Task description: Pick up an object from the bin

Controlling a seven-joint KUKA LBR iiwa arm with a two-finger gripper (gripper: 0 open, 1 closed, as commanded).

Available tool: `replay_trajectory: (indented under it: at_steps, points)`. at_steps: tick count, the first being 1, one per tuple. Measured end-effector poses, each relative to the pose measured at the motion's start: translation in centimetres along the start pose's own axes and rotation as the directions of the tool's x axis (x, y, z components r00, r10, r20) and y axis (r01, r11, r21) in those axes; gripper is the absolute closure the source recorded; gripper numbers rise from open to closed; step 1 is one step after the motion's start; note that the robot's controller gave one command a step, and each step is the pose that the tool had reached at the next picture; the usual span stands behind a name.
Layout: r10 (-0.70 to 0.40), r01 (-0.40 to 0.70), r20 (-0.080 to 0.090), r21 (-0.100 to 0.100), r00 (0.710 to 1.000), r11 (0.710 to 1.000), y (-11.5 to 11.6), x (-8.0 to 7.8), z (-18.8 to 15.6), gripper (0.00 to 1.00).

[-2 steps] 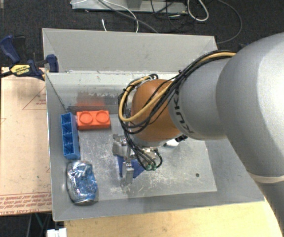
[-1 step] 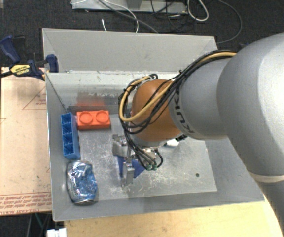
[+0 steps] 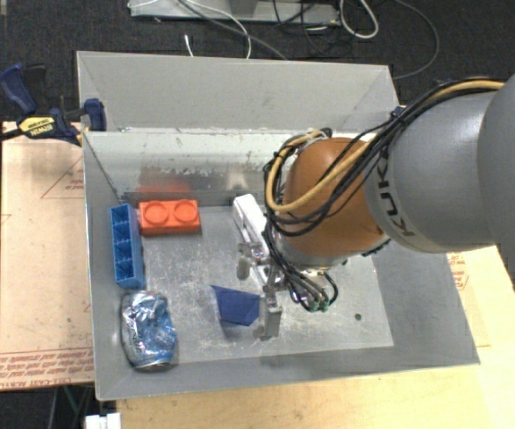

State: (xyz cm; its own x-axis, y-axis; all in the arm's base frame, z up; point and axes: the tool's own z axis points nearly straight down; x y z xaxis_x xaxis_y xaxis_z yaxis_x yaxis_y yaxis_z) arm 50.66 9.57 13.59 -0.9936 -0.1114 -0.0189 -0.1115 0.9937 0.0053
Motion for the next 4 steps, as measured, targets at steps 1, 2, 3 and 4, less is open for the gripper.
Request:
replay_trajectory:
  at_steps: [1, 2, 3, 4]
  points:
    - [-0.003, 0.003, -0.012, -0.003, 1.0, 1.0, 1.7, -1.6, 5.2, 0.0]
    - [-0.194, 0.194, 0.011, -0.001, 0.981, 0.981, 2.1, 1.4, 6.4, 0.0]
    - [-0.175, 0.175, 0.007, -0.003, 0.984, 0.985, 1.8, 1.0, 6.1, 0.0]
    - [-0.2, 0.2, 0.013, -0.003, 0.98, 0.98, -0.9, -1.0, 5.7, 1.0]
